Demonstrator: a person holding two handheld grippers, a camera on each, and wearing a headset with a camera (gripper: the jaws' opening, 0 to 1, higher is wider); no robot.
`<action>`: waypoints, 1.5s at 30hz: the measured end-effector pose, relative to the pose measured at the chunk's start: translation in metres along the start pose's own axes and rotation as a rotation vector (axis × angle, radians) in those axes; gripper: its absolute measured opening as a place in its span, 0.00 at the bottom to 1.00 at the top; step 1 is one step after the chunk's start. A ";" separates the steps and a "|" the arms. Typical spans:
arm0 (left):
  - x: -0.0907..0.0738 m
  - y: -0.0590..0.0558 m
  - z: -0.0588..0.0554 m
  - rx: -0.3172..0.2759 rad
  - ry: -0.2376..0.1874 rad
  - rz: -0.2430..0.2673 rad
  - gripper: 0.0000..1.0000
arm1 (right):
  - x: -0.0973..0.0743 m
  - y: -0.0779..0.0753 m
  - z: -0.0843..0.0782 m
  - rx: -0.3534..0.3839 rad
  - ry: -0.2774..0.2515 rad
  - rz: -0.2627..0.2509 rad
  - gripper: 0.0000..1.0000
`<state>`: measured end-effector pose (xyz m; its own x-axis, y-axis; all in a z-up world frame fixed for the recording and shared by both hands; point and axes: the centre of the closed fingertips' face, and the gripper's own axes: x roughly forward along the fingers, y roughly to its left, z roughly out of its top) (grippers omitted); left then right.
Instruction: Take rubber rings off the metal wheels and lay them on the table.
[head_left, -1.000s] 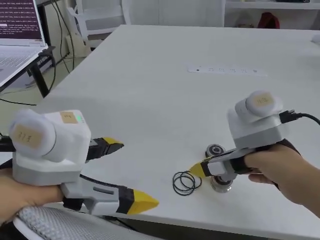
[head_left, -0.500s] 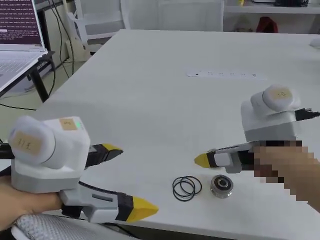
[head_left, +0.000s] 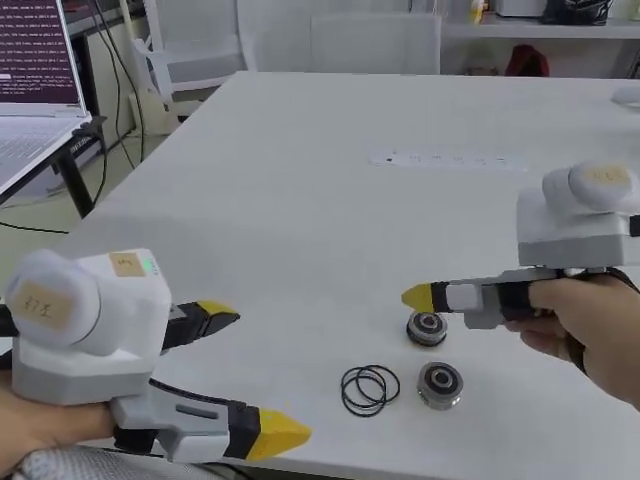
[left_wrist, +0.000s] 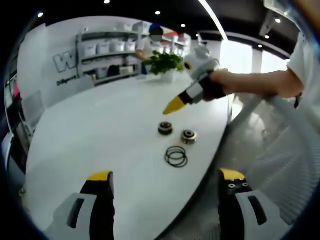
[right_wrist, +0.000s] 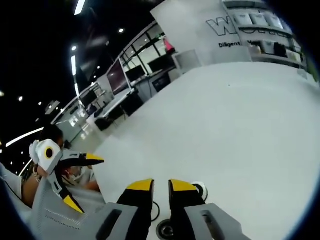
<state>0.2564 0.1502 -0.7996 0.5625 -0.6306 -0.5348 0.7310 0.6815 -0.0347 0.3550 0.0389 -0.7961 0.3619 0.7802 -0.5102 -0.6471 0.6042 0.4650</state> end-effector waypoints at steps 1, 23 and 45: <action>0.000 0.001 0.000 -0.004 -0.002 0.003 0.87 | -0.002 -0.003 0.002 0.009 -0.008 -0.006 0.10; 0.003 -0.005 0.020 0.042 -0.055 -0.029 0.93 | -0.023 -0.039 0.009 0.106 -0.067 -0.097 0.09; 0.018 0.013 0.087 0.150 -0.116 -0.054 0.92 | -0.024 -0.054 -0.001 0.149 -0.033 -0.124 0.08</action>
<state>0.3093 0.1152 -0.7362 0.5555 -0.7091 -0.4342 0.8057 0.5881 0.0704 0.3804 -0.0128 -0.8099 0.4560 0.7014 -0.5478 -0.4901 0.7117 0.5032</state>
